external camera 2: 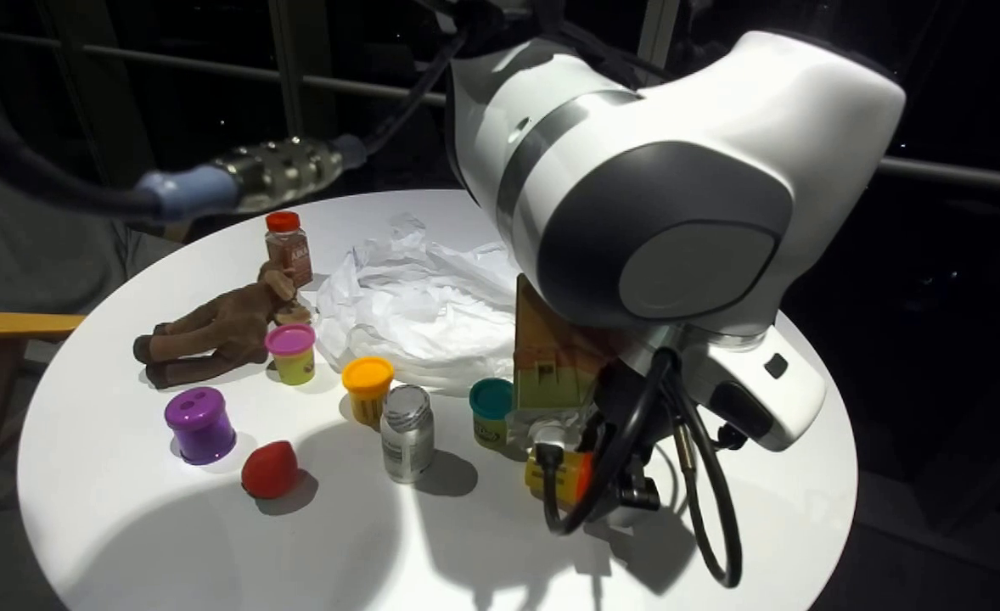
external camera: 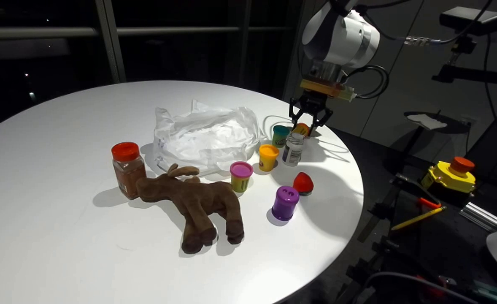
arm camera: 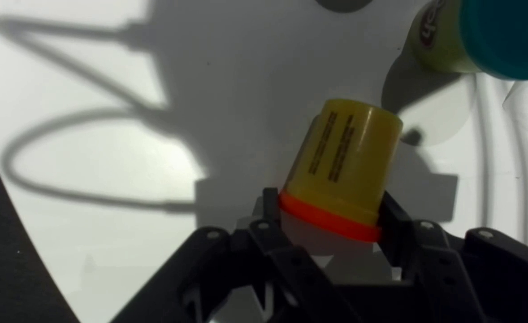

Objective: Put all the objects on the table into the white plastic bag

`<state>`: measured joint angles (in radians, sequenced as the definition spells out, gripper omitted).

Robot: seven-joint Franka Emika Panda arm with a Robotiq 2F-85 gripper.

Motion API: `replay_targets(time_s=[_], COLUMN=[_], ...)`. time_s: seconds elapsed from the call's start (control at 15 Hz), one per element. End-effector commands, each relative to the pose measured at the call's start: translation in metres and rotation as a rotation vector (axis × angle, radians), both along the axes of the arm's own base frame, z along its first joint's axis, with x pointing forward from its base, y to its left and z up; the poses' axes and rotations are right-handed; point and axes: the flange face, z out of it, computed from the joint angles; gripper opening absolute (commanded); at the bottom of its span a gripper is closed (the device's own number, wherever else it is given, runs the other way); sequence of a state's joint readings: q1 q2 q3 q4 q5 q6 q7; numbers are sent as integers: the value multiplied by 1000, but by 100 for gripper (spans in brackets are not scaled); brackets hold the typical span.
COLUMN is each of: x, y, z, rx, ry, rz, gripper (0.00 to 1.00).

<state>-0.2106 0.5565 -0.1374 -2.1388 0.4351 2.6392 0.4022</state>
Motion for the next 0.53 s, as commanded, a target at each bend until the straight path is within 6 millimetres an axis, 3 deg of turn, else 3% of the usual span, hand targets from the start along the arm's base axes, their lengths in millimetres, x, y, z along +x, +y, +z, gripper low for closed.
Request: replay_targets(time_s=[0.0,0.2,0.47], x=[-3,4,25], y=[8,27,74], z=[16,42,84], rx=[10,-31,-141], ry=[-17,-63,-177], rz=[-7,11,76], gripper=[24,24,23])
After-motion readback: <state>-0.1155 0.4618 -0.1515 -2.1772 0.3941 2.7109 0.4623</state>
